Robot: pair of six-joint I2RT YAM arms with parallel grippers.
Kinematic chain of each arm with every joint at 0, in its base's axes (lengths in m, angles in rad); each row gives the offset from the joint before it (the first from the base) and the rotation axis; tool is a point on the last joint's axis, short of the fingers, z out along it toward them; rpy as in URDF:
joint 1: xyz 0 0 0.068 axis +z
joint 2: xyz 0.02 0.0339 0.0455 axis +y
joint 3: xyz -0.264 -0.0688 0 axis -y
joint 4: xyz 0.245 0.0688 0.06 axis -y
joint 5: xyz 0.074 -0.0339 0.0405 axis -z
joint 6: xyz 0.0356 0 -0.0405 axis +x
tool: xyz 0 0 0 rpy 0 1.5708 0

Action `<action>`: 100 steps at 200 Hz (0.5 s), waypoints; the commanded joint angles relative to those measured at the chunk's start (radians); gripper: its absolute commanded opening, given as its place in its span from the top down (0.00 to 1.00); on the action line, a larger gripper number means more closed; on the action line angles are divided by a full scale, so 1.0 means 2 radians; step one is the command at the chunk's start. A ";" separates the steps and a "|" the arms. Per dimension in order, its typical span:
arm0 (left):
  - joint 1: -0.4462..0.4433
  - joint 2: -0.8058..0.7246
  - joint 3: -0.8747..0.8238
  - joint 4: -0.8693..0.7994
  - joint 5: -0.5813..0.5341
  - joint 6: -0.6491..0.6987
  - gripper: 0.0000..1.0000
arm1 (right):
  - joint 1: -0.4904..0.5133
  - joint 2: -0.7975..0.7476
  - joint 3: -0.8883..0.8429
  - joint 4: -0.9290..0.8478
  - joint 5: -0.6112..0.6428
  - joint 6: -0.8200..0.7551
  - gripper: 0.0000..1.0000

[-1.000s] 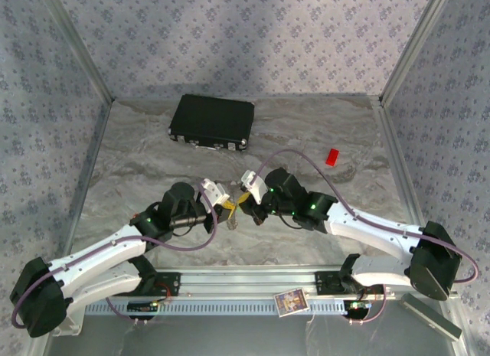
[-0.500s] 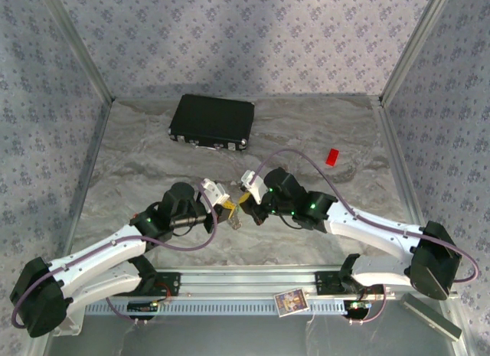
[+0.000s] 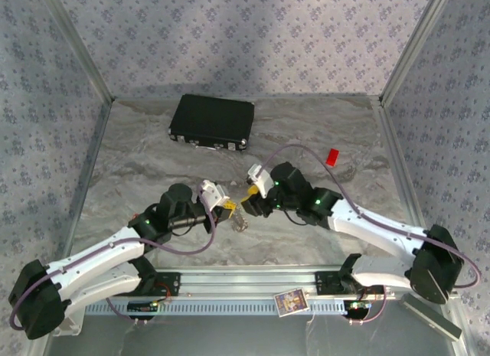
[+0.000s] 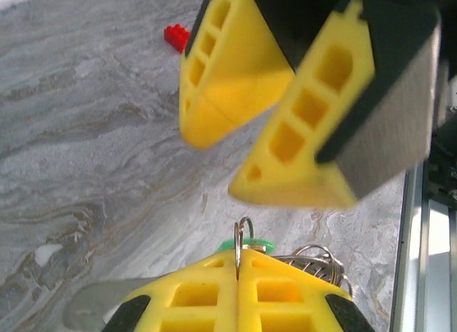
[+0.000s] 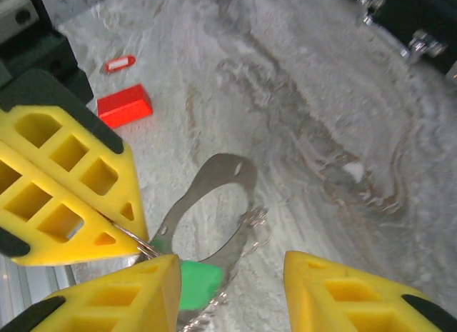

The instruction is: Put the keys on the keyring

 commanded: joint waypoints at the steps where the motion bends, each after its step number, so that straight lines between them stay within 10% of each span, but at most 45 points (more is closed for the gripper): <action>1: -0.004 -0.014 -0.018 0.058 0.017 0.027 1.00 | -0.019 -0.044 -0.035 0.035 -0.024 -0.042 0.56; 100: -0.004 -0.032 -0.055 0.116 0.068 0.077 1.00 | -0.008 -0.013 -0.051 0.083 -0.155 -0.179 0.66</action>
